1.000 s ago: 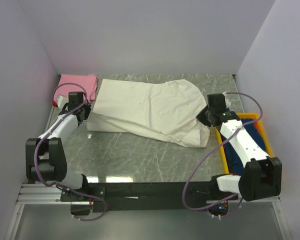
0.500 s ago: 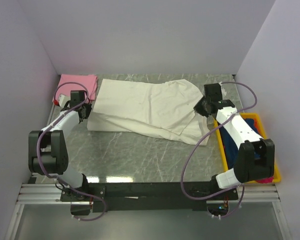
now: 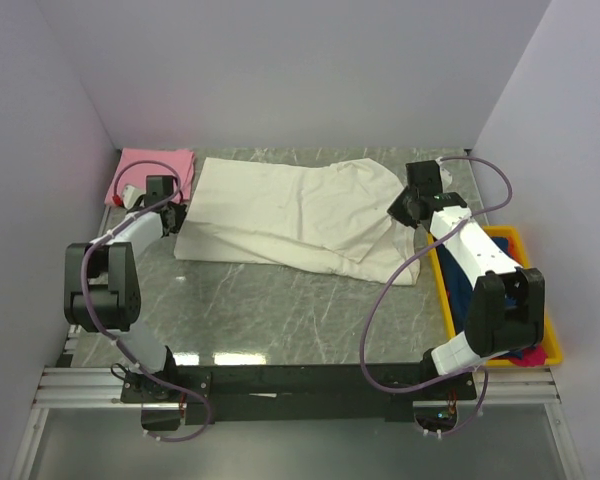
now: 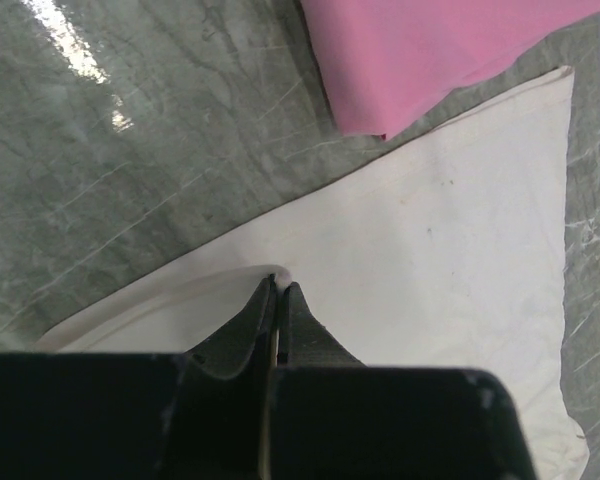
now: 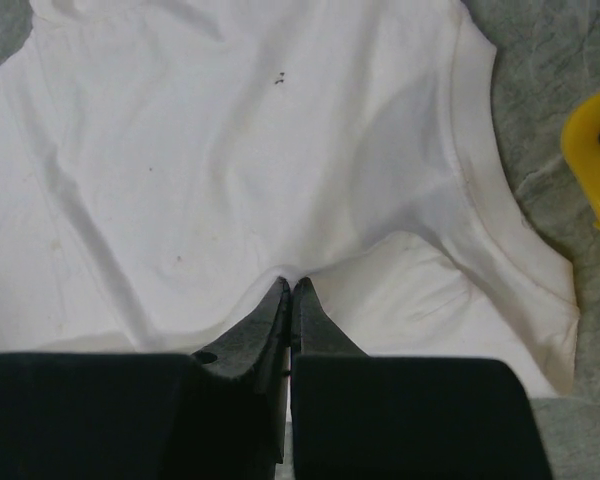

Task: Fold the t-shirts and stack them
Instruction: Flatten the tshirt out

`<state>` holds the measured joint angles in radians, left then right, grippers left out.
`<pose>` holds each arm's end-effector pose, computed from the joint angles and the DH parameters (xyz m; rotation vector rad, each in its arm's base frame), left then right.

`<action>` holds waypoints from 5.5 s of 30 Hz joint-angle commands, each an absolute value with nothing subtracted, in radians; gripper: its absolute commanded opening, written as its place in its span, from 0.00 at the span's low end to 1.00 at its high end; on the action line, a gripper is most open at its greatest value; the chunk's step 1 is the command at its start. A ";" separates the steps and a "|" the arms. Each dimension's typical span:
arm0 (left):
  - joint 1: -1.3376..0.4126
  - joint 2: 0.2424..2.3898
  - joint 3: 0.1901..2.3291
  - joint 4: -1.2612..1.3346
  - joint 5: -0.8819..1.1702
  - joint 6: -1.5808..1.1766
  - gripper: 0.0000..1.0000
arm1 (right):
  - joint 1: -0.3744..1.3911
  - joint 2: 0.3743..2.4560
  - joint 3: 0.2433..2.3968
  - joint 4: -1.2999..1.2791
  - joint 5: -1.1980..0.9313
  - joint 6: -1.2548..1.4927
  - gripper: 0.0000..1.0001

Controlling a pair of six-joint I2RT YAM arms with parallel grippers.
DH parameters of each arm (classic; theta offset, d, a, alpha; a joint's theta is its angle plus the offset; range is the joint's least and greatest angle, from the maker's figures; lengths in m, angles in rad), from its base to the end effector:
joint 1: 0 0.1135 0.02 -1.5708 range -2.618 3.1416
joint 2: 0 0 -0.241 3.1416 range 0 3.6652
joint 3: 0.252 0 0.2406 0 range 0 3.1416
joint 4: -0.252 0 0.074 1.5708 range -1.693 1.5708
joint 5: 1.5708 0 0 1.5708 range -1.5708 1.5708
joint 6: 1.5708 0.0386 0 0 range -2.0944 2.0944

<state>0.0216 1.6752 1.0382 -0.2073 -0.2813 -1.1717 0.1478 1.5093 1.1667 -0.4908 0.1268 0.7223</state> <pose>0.3416 0.0181 0.1798 -1.4423 1.8957 -0.2091 0.3175 0.0423 0.2492 0.7395 2.2946 0.2537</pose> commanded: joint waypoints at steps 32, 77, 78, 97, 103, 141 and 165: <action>-0.023 1.729 1.135 -0.258 -0.321 -1.172 0.01 | 0.114 1.500 1.210 -0.485 0.189 0.672 0.00; 0.090 1.999 1.838 -0.167 0.089 -0.944 0.01 | 0.117 1.886 2.262 -0.532 -0.009 0.477 0.00; 0.089 2.035 1.935 -0.160 0.109 -0.936 0.01 | 0.118 2.013 2.421 -0.582 -0.002 0.444 0.00; 0.152 1.838 1.714 0.351 0.187 -0.969 0.01 | 0.118 1.577 1.789 -0.055 0.095 0.442 0.00; 0.156 1.706 1.329 0.406 0.155 -0.999 0.01 | 0.120 1.419 1.361 -0.077 0.089 0.544 0.00; 0.167 0.879 1.350 -0.023 0.032 -0.925 0.01 | 0.120 0.816 1.727 -0.419 0.100 0.460 0.00; 0.193 1.943 2.065 0.321 0.281 -0.975 0.01 | 0.120 1.821 2.435 -0.118 0.095 0.407 0.00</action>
